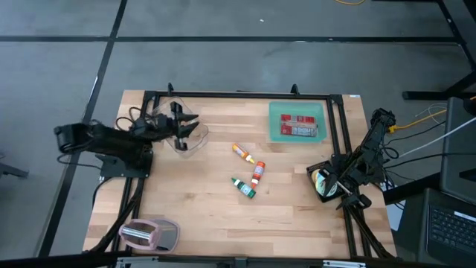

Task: Pick & Place Food Item
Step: Put the green food coloring bottle into the transparent bin

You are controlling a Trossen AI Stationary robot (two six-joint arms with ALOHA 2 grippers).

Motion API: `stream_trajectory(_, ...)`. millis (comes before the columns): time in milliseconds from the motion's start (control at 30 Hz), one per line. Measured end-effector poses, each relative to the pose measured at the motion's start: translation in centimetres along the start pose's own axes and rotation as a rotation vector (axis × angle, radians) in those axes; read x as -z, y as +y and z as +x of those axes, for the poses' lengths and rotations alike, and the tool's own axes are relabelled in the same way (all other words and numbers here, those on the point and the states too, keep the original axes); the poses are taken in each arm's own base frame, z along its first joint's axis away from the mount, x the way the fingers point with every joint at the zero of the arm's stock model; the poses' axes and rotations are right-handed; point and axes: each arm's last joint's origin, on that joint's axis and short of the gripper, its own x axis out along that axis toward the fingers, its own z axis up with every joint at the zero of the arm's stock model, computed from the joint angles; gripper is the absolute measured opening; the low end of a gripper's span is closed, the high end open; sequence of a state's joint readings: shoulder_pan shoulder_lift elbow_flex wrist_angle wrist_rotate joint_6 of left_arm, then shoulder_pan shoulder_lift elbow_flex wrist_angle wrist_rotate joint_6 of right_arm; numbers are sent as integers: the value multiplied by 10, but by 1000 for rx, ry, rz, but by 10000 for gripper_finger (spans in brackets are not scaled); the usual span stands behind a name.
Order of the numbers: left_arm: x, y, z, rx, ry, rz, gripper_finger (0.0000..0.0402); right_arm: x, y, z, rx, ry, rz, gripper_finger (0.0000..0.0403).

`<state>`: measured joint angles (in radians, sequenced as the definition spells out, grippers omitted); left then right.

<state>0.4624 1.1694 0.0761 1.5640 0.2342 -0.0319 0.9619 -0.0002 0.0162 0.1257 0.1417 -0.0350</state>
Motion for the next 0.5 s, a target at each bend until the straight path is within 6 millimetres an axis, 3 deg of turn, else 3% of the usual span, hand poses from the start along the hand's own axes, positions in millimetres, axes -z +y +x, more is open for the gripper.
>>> stream_trajectory(100, -19, -12, 13, 145, -76, -19, 114, 0, 0, 0, 0, 0, -3, 259)
stream_trajectory(200, -32, -23, 35, 282, -10, -61, 114, 0, 0, 0, 0, 0, -3, 259)
stream_trajectory(300, -36, -37, 63, 337, 248, -57, 114, 0, 0, 0, 0, 0, -3, 259)
stream_trajectory(400, -41, -55, 88, 293, 578, 77, 114, 0, 0, 0, 0, 0, -4, 259)
stream_trajectory(500, -42, -77, 109, 307, 791, 194, 114, 0, 0, 0, 0, 0, -4, 259)
